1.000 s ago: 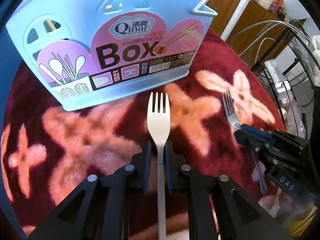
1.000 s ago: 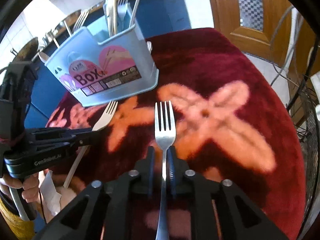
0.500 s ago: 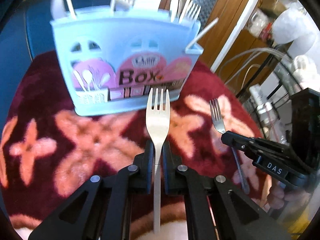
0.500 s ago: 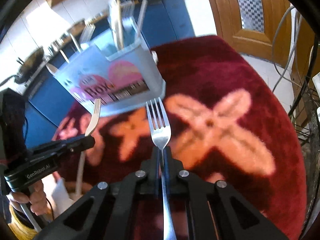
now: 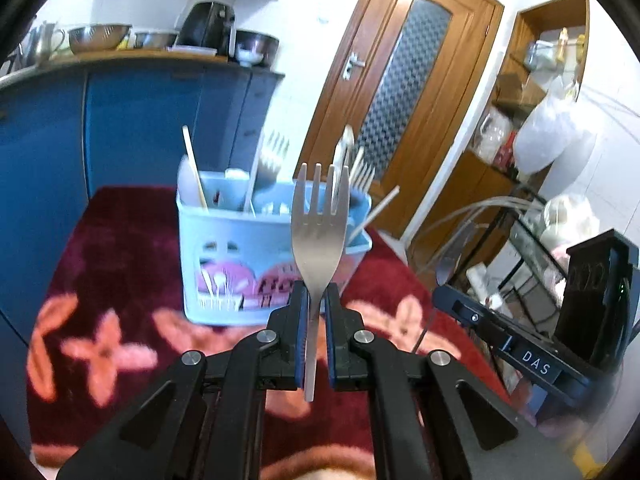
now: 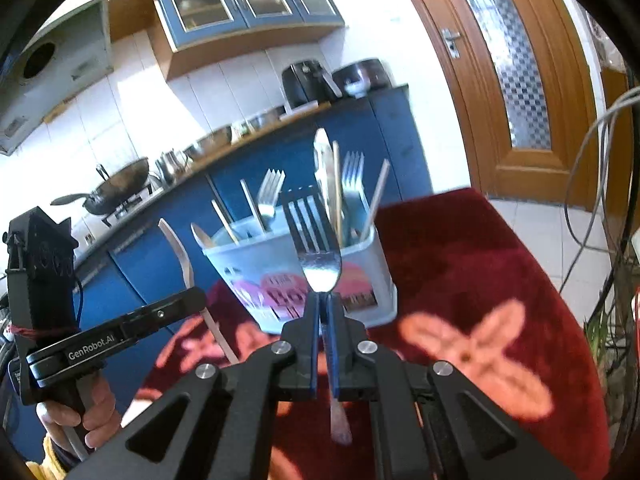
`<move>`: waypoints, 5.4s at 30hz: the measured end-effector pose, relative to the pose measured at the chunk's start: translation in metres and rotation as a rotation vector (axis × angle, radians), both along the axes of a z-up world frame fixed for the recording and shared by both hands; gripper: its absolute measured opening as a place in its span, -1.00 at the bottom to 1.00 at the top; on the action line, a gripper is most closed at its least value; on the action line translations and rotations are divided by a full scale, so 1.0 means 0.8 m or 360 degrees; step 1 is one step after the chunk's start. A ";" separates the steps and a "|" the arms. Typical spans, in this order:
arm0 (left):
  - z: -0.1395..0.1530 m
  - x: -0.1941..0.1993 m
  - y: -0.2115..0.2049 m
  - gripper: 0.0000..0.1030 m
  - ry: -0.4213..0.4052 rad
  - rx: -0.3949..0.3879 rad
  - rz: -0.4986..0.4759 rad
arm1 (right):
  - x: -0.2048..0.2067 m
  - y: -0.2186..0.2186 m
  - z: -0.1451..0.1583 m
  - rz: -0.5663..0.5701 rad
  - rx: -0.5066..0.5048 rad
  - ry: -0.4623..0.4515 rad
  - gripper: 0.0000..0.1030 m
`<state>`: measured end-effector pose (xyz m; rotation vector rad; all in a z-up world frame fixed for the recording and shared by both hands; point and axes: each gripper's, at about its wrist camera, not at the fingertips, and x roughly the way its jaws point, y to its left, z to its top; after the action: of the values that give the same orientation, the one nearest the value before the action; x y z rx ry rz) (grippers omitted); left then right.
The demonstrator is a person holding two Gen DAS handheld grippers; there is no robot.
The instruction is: Organize utensils
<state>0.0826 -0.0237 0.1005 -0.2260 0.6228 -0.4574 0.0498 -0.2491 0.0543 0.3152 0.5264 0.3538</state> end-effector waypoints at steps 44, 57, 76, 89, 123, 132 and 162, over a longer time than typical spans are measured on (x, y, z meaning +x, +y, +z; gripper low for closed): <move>0.017 0.151 0.018 -0.88 -0.0178 0.0181 0.0255 | 0.152 0.052 0.032 -0.0077 -0.0250 -0.0168 -0.88; 0.032 0.141 0.009 -0.54 -0.0144 0.0202 0.0185 | 0.130 0.044 0.048 -0.0053 -0.0167 -0.0182 -0.57; 0.063 0.033 0.021 -0.09 -0.0170 0.0216 0.0206 | 0.024 0.047 0.071 -0.0027 -0.0169 -0.0214 -0.17; 0.000 -0.015 0.023 0.35 -0.0121 0.0279 0.0355 | -0.022 0.048 0.014 -0.0067 -0.0282 -0.0185 0.49; -0.076 -0.001 0.012 0.35 -0.0182 0.0423 0.0539 | -0.004 0.051 -0.065 -0.0135 -0.0358 -0.0094 0.63; -0.075 -0.003 0.012 0.35 -0.0192 0.0418 0.0533 | -0.004 0.051 -0.065 -0.0134 -0.0357 -0.0095 0.63; -0.073 -0.005 0.011 0.35 -0.0196 0.0410 0.0533 | -0.004 0.050 -0.065 -0.0136 -0.0352 -0.0087 0.63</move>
<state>0.0784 -0.0146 0.0425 -0.0535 0.5049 -0.0654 0.0467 -0.2087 0.0025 0.1135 0.4916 0.2182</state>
